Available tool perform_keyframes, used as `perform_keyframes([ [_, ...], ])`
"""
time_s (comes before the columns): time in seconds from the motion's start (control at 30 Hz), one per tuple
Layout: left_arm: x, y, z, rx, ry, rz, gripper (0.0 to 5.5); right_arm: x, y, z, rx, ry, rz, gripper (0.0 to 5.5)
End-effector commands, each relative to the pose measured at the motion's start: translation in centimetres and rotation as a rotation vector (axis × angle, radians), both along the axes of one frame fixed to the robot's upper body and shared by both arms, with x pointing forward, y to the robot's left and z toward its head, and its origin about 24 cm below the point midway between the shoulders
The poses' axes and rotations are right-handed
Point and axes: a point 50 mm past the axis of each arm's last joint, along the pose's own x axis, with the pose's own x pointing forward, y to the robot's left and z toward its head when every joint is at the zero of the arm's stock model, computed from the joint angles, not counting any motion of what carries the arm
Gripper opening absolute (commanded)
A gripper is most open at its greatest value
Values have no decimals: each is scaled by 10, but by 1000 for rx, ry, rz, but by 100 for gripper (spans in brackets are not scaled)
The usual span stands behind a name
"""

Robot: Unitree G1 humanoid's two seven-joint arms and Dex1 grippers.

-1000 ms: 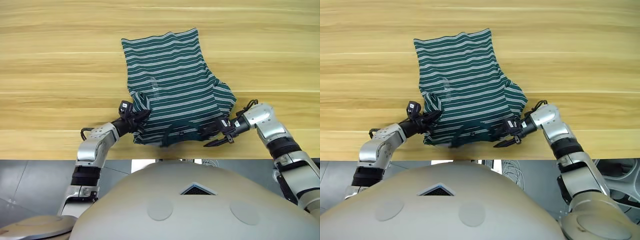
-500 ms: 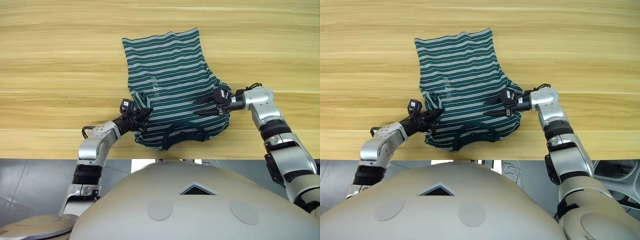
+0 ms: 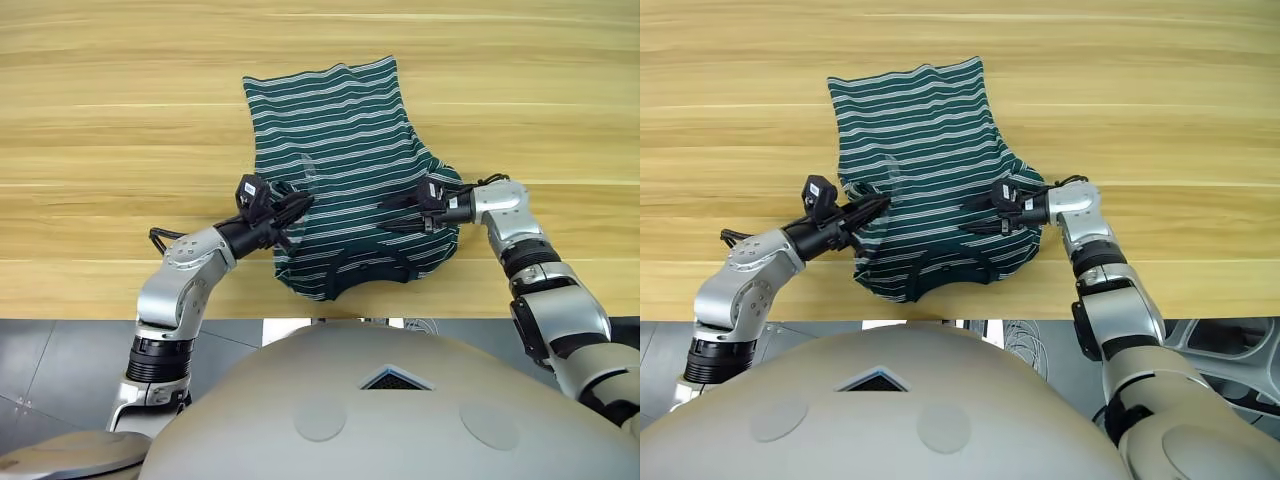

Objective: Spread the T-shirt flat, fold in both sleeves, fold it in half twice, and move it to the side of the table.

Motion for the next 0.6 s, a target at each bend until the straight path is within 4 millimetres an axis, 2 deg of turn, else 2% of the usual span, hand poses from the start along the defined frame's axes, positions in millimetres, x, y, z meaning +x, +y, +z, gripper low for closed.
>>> perform_keyframes([
  [0.03,-4,-1,-6,17,30,-26,118,3,1,3,10,-22,8,214],
  [0.17,-8,-3,-10,30,47,-49,184,2,3,3,12,-23,25,214],
  [0.2,-8,-4,-9,30,41,-50,188,2,4,3,13,-25,26,214],
  [0.27,-3,-4,-1,3,-2,-45,234,3,4,4,25,-34,16,214],
  [0.37,22,5,30,-106,-186,-27,288,7,0,13,108,-75,-30,214],
  [0.43,52,21,42,-84,-317,-3,288,7,-14,24,183,-116,-89,214],
  [0.53,94,32,43,12,-428,10,288,0,-44,40,248,-193,-252,214],
  [0.6,119,24,32,69,-430,-15,288,-9,-68,40,230,-201,-425,214],
])
